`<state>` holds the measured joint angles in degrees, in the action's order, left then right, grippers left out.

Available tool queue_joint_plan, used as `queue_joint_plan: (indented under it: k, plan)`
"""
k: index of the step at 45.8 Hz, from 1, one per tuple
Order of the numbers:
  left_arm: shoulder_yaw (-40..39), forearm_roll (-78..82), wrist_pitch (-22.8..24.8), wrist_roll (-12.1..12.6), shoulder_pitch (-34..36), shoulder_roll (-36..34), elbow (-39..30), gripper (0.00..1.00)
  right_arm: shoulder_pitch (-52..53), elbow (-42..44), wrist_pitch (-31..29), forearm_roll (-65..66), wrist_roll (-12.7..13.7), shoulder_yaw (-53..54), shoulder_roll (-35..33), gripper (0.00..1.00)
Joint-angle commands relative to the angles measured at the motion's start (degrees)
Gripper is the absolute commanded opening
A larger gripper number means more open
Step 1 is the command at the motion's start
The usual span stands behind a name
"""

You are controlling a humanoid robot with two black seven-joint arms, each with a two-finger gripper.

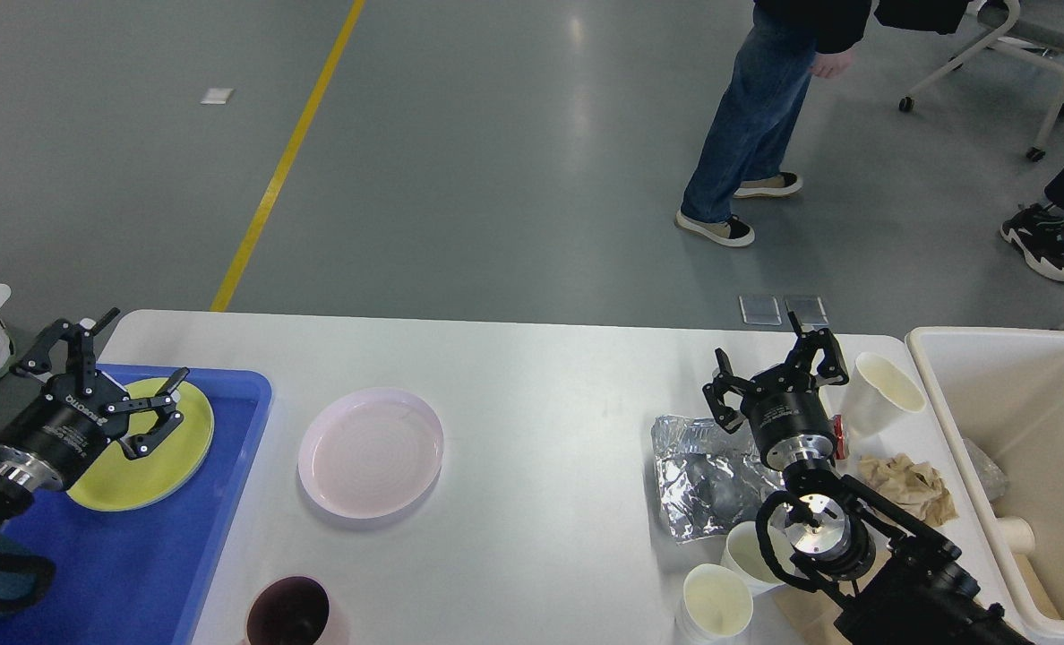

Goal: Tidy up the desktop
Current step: 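Raise the left gripper off the blue tray and open it, then lower the left gripper toward the pink mug beside the tray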

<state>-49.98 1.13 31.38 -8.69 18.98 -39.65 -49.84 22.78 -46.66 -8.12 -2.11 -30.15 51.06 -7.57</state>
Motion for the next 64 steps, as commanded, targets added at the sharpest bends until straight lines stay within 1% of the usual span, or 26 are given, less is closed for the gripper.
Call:
queue_joint_plan:
  k: [1,4,9,12,14,15,16,18,20,22,25,27,28,29,31,33,34,35,39,42,46,48,50,55,59,64]
  plan:
    - [28.40,-0.16,-0.09,-0.18,17.72,-10.79,0.09,0.97,-0.02,-0.01,-0.05,0.00,0.09,0.00,0.01,1.00]
    - [43.42,-0.16,0.17,-0.18,28.62,-12.29,0.18,0.97,-0.02,-0.01,-0.05,0.00,0.01,0.00,0.01,1.00]
    - [67.95,-0.07,0.87,-0.10,46.38,-11.86,0.09,0.97,-0.02,-0.01,0.04,0.00,0.09,0.00,0.01,1.00]
    - [79.91,-0.07,0.96,-0.27,56.14,-10.37,-0.52,0.97,-0.02,-0.01,-0.05,0.00,0.01,0.00,0.01,1.00]
    - [86.34,-0.07,0.96,0.16,61.33,-8.70,-0.53,0.97,-0.02,-0.01,-0.05,0.00,0.09,0.00,0.01,1.00]
    - [89.06,-0.07,1.05,0.43,63.44,-7.56,-0.53,0.97,-0.02,-0.01,0.04,0.00,0.01,0.00,0.01,1.00]
    - [93.88,0.01,1.31,0.00,67.55,-5.38,-0.61,0.97,-0.02,-0.01,-0.05,0.00,0.01,0.00,0.01,1.00]
    - [98.12,0.02,1.49,-0.27,71.18,-3.34,-0.61,0.97,-0.02,-0.01,-0.05,0.00,0.09,0.00,0.01,1.00]
    - [102.08,0.10,1.49,0.60,74.96,-1.50,-0.70,0.97,-0.02,-0.01,-0.05,0.00,0.01,0.00,0.01,1.00]
    - [106.30,0.10,1.58,0.52,78.91,1.31,-1.40,0.97,-0.02,-0.01,0.04,0.00,0.01,0.00,0.01,1.00]
    - [113.85,0.10,1.58,0.61,84.80,5.97,-4.29,0.97,-0.02,-0.01,-0.05,0.00,0.09,0.00,0.01,1.00]
    - [119.12,0.10,1.49,0.61,89.19,9.65,-7.97,0.97,-0.02,-0.01,-0.05,0.00,0.01,0.00,0.01,1.00]
    - [120.72,0.10,1.49,0.61,90.69,10.98,-9.82,0.97,0.07,-0.01,0.04,0.00,0.01,0.00,0.01,1.00]
    - [121.95,0.02,0.62,-0.09,92.27,12.39,-11.76,0.97,-0.02,-0.01,-0.05,0.00,0.01,0.00,0.01,1.00]
    - [122.67,-0.16,-0.18,-0.27,94.65,14.59,-14.14,0.97,-0.02,0.08,-0.05,0.00,0.09,0.00,0.01,1.00]
    - [123.36,0.01,-0.44,-0.10,96.94,16.52,-15.46,0.97,-0.02,-0.01,-0.05,0.00,0.01,0.00,0.01,1.00]
    - [123.80,0.10,0.25,0.25,98.08,17.49,-15.90,0.97,-0.02,0.08,0.04,0.00,0.09,0.00,0.01,1.00]
    - [124.42,0.02,0.52,-0.18,99.31,18.54,-16.43,0.97,-0.02,-0.01,-0.05,0.00,0.01,0.00,0.01,1.00]
    - [127.23,0.02,1.40,-0.18,104.14,24.08,-17.93,0.97,-0.02,0.08,0.04,0.00,0.01,0.00,0.01,1.00]
    - [127.94,-0.16,2.98,0.25,106.52,28.12,-18.37,0.97,-0.02,0.08,-0.05,0.00,0.09,0.00,0.01,1.00]
    - [129.96,-1.82,7.45,0.08,110.21,33.04,-19.33,0.97,-0.02,0.08,-0.05,0.00,0.01,0.00,0.01,1.00]
    - [130.31,-4.63,9.57,-0.01,113.02,34.54,-21.96,0.97,-0.02,0.08,-0.05,0.00,0.09,0.00,0.01,1.00]
    - [130.31,-7.53,10.36,0.25,115.48,35.25,-25.21,0.97,-0.02,0.08,0.04,0.00,0.01,0.00,0.01,1.00]
    - [131.01,-12.46,10.54,0.43,121.72,37.79,-32.51,0.97,-0.02,0.08,-0.05,0.00,0.09,0.00,0.01,1.00]
    - [133.82,-17.55,10.63,0.43,126.82,39.99,-37.95,0.97,-0.02,0.17,0.04,0.00,0.01,0.00,0.01,1.00]
    - [136.89,-23.53,10.63,0.34,130.95,42.10,-43.23,0.97,-0.02,0.17,-0.05,0.00,0.09,-0.08,0.01,1.00]
